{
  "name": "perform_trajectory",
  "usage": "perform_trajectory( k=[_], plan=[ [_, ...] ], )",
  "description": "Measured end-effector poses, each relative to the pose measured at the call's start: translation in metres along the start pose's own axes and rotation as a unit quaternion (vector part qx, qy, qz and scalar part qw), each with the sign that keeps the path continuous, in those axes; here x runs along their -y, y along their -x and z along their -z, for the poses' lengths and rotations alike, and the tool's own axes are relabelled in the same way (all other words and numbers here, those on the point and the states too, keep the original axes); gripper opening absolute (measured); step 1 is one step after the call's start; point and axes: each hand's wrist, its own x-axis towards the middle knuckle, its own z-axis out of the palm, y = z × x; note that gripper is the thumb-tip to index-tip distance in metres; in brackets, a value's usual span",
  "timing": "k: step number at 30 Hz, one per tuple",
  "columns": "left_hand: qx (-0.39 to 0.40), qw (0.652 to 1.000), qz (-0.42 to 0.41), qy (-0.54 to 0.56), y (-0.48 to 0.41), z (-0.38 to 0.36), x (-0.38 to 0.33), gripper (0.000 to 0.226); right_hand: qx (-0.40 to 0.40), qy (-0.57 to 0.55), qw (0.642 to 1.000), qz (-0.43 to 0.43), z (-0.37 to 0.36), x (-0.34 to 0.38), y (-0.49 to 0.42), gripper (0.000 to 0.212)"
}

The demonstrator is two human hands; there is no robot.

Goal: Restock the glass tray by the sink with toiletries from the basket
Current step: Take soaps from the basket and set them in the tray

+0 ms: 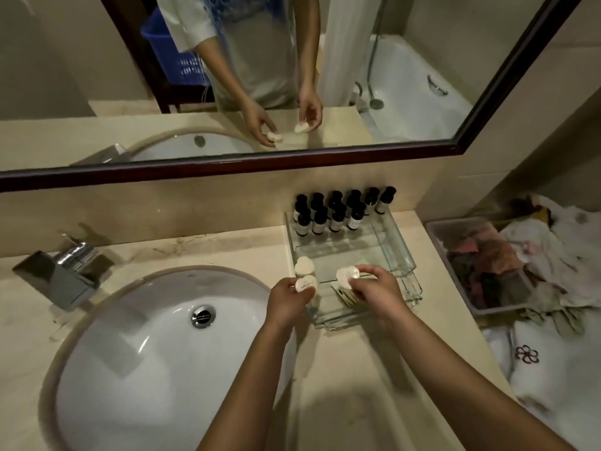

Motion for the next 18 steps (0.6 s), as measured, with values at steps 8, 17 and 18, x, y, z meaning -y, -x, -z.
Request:
perform_trajectory(
  k=[8, 17, 18],
  plan=[
    [0.046, 0.996, -0.025, -0.074, -0.011, -0.004, 0.005, 0.048, 0.094, -0.027, 0.995, -0.019, -0.026, 0.007, -0.056, 0.031],
    [0.073, 0.995, -0.039, -0.05, -0.012, -0.015, 0.012, 0.074, 0.139, -0.017, 0.99, 0.028, -0.042, -0.012, -0.085, 0.025],
    [0.071, 0.996, -0.031, -0.038, -0.013, -0.015, 0.011, 0.076, 0.142, -0.012, 0.989, 0.033, -0.042, -0.013, -0.087, 0.026]
  ],
)
